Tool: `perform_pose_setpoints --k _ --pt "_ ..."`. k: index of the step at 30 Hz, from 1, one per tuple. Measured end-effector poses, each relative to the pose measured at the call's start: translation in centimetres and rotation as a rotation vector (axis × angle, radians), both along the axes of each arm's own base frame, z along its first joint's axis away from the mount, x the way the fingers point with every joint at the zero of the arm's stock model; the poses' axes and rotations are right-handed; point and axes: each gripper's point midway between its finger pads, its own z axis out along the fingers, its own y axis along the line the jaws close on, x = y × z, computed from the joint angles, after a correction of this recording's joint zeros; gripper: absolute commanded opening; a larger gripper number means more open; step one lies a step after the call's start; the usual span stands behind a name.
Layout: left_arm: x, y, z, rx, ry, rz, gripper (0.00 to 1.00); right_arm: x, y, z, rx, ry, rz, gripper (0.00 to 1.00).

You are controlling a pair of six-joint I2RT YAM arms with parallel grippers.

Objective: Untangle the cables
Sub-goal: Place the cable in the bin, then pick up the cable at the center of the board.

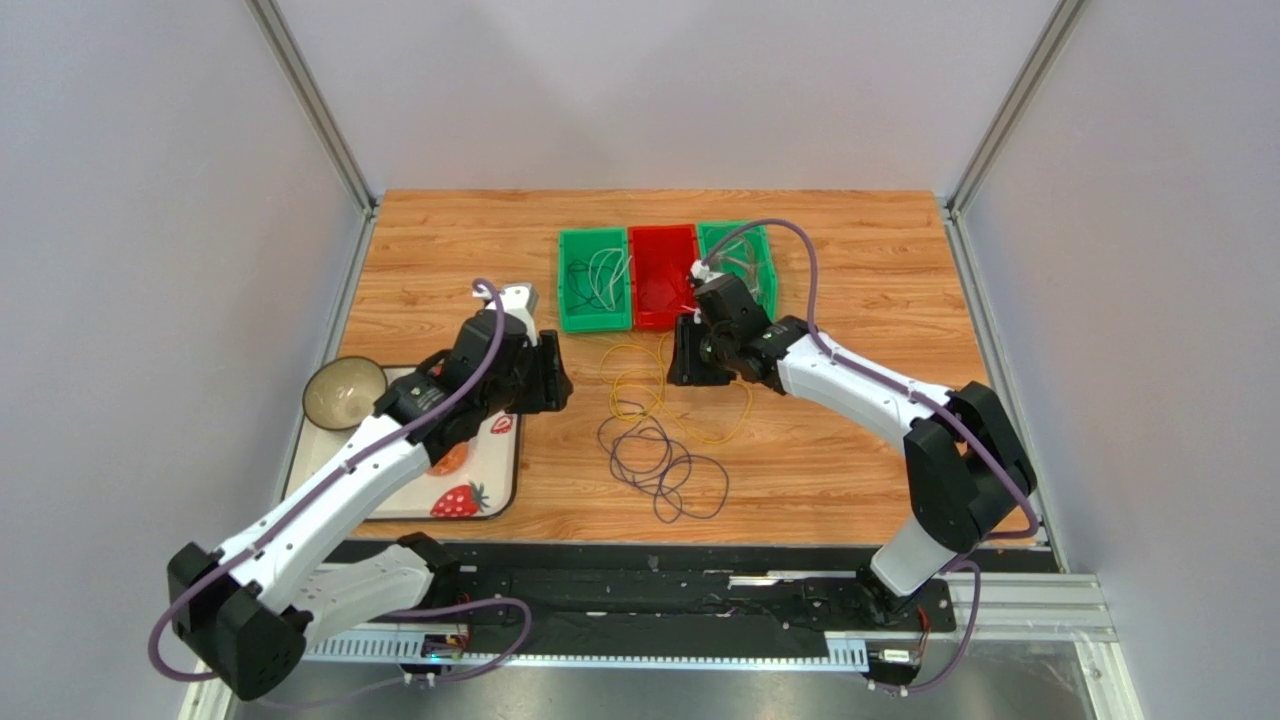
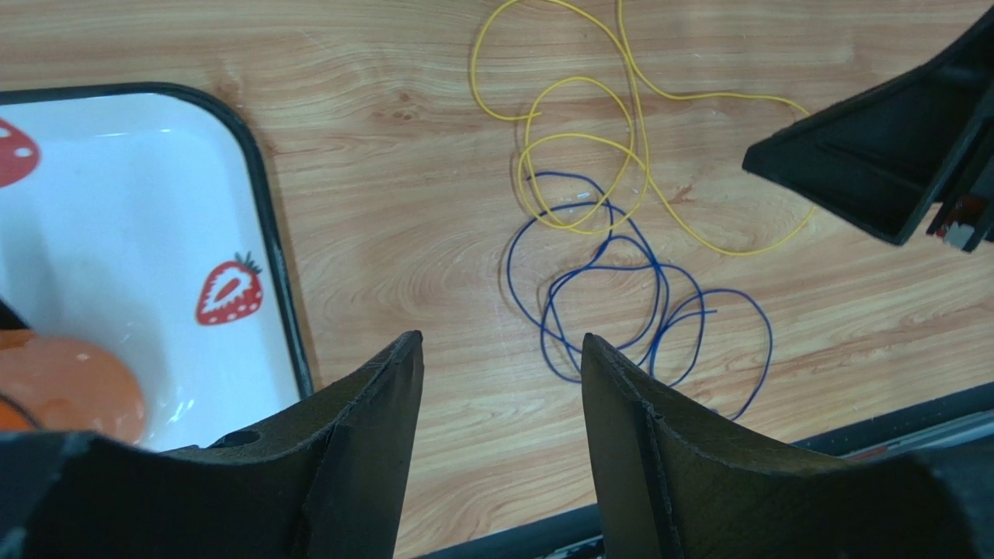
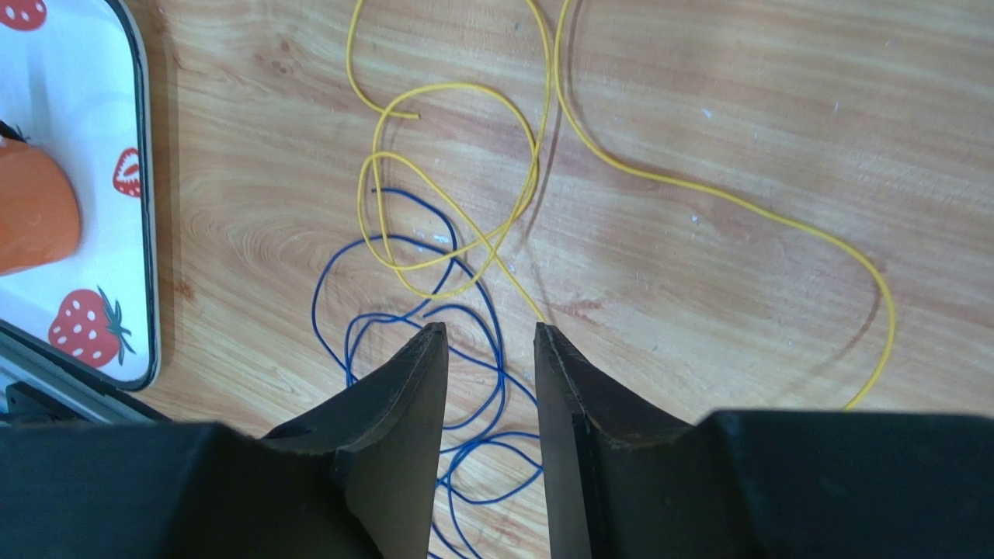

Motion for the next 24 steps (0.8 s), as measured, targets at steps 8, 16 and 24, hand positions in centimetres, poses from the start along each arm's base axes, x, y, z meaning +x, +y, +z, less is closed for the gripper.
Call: perform_pose_setpoints --k 8,16,24 --pt "2.0 -2.8 -3.6 -0.020 0.060 -0.028 0.56 -1.2 0.2 -0.4 0.017 0.033 0.012 0.37" --pt "1.3 -4.7 -7.6 -0.027 0.130 -0.068 0.53 -2.8 1.4 -0.8 0.016 0.046 0.061 0.36" --pt "-1.5 -5.5 -12.6 0.015 0.269 -0.091 0.50 -3.0 1.4 -0.9 0.011 0.048 0.068 0.36"
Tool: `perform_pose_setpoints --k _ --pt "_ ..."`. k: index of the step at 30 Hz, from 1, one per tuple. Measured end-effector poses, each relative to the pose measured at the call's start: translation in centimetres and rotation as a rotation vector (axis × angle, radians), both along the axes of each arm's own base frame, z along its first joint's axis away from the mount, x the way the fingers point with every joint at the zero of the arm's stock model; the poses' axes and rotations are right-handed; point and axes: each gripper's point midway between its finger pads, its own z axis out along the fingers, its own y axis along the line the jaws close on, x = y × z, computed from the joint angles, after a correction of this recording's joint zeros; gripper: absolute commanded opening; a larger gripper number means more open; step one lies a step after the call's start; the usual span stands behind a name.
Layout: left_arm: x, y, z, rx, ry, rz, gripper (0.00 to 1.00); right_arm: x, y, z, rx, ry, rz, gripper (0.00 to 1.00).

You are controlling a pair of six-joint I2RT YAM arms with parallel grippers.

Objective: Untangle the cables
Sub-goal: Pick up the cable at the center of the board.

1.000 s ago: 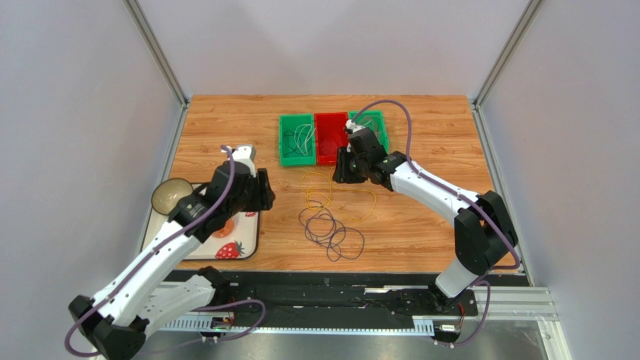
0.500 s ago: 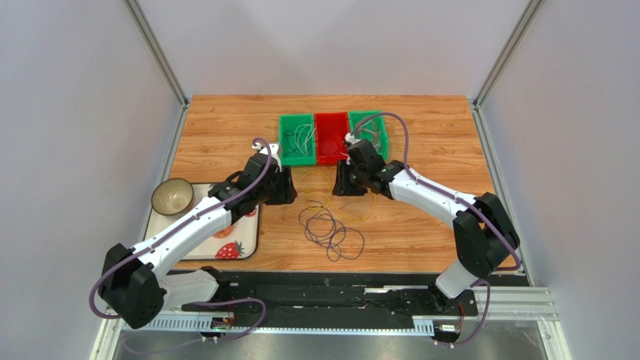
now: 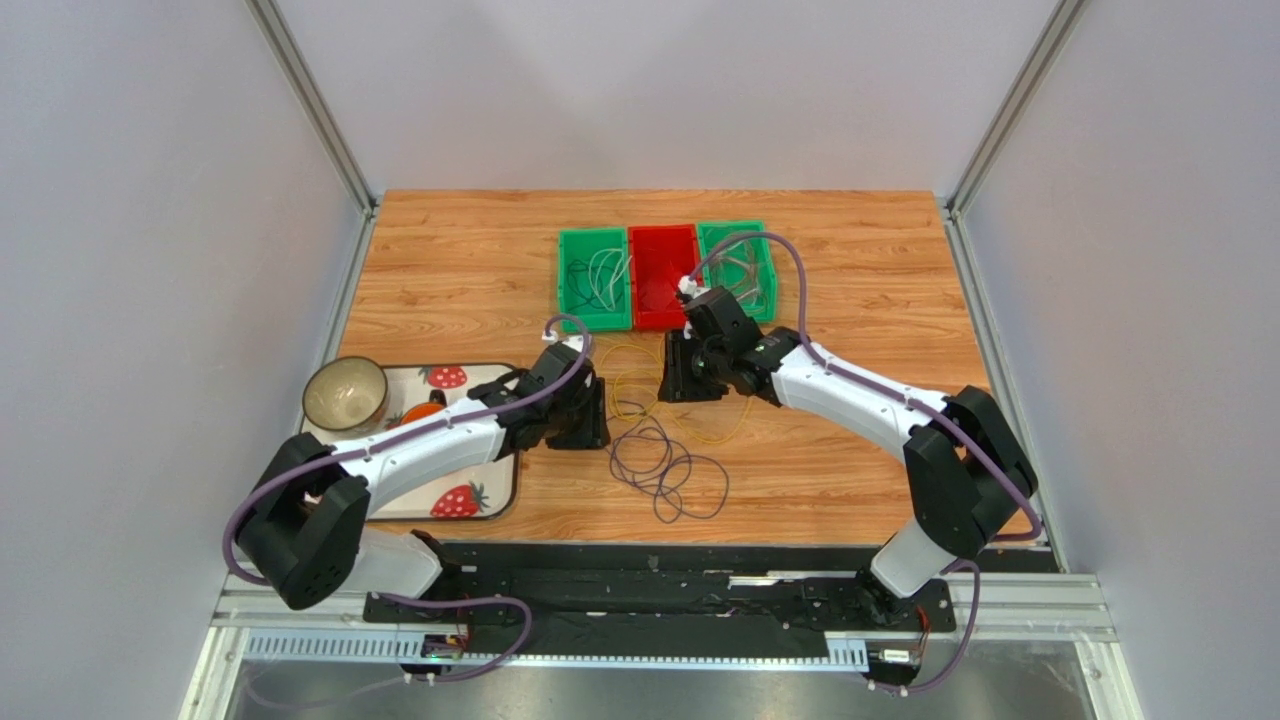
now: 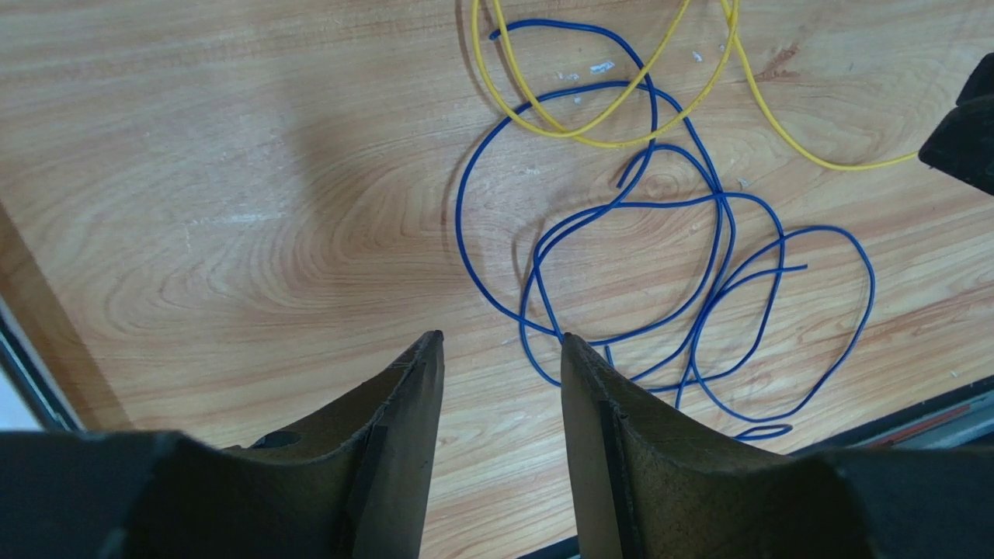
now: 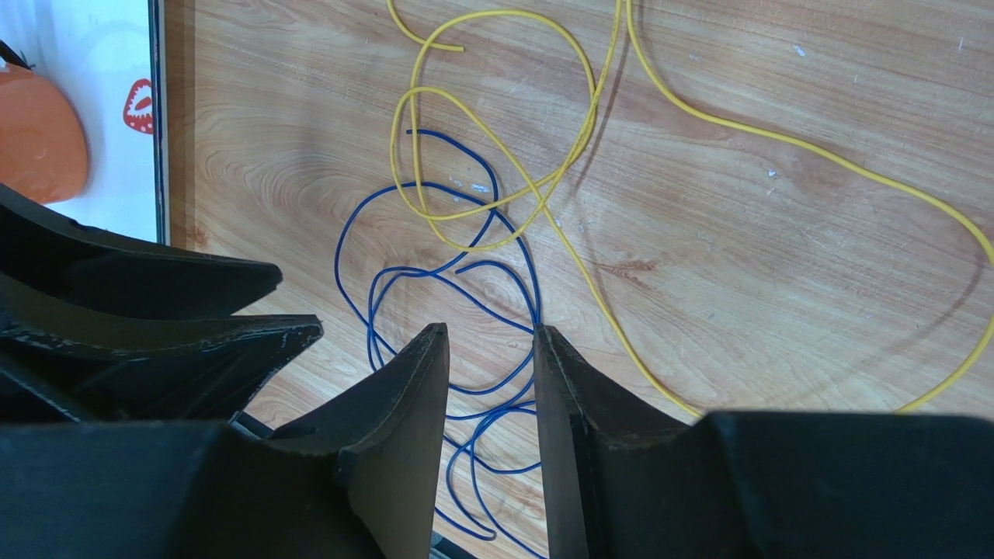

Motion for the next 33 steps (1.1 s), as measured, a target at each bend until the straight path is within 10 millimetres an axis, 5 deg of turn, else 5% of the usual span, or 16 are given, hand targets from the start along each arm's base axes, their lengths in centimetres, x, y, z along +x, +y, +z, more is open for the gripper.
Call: perform_pose_setpoints --k 12,33 --pt "0.1 -0.7 -2.0 0.003 0.049 0.033 0.45 -0.1 0.2 -0.4 -0.001 0.012 0.010 0.37" --pt "0.0 -0.3 -2.7 0.018 0.045 0.045 0.42 1.5 0.5 -5.2 -0.124 0.076 0.004 0.38"
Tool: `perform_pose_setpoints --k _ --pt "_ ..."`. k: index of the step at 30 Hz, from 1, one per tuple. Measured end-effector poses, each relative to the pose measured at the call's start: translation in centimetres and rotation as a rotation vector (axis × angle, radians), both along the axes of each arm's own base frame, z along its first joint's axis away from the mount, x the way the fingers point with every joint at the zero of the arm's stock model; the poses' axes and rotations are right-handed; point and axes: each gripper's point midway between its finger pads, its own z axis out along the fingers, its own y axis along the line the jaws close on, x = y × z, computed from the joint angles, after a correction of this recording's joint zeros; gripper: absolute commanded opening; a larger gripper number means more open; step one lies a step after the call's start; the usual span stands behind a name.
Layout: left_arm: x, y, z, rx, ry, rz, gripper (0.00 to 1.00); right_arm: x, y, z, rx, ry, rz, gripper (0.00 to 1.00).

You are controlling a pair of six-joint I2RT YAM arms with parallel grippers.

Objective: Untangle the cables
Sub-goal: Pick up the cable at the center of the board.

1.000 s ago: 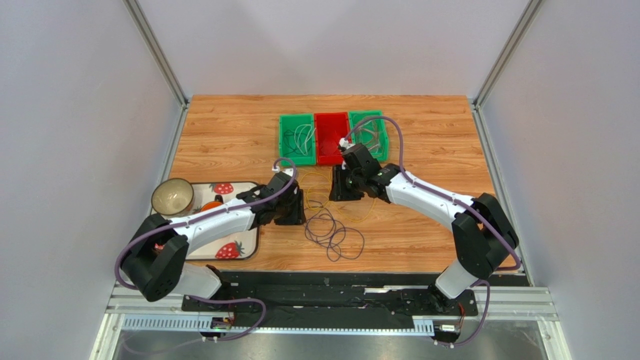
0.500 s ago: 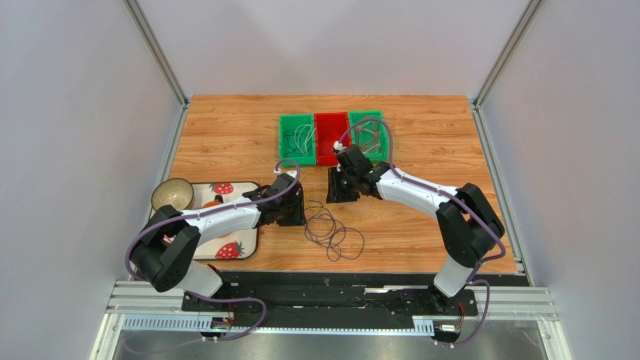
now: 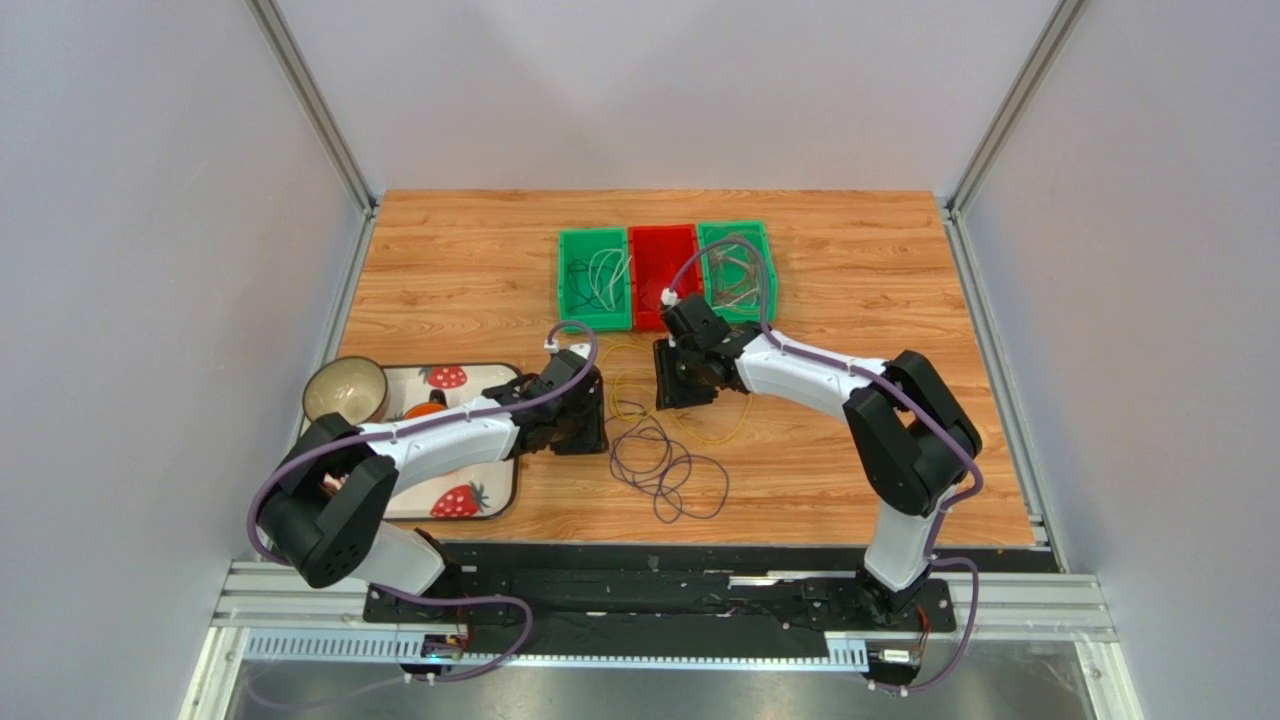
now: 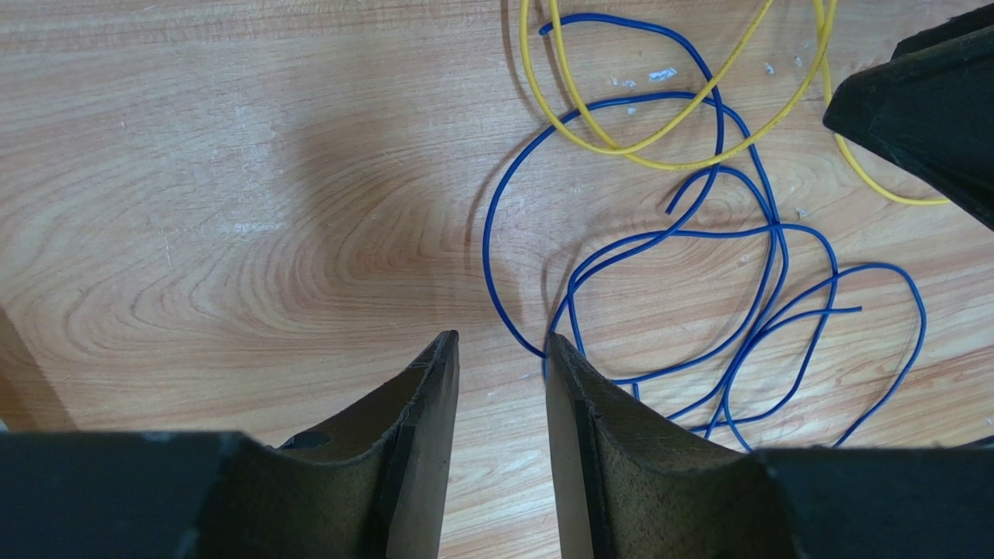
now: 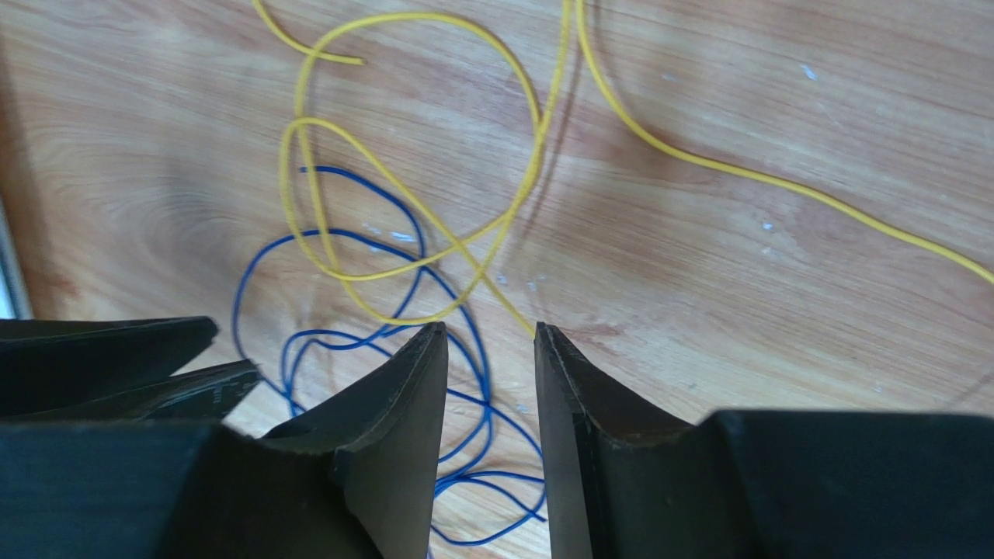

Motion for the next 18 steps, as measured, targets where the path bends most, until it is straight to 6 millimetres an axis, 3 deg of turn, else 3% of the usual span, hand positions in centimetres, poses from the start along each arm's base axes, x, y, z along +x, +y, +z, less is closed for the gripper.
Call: perform_pose_setpoints --k 7,18 --pt "-0.2 0.1 -0.2 0.004 0.004 0.000 0.41 -0.7 -1.6 -1.6 -0.074 0.003 -0.003 0.37" --pt "-0.2 0.1 -0.1 0.000 0.000 -0.001 0.41 -0.6 -1.2 -2.2 -0.124 -0.020 0.036 0.38"
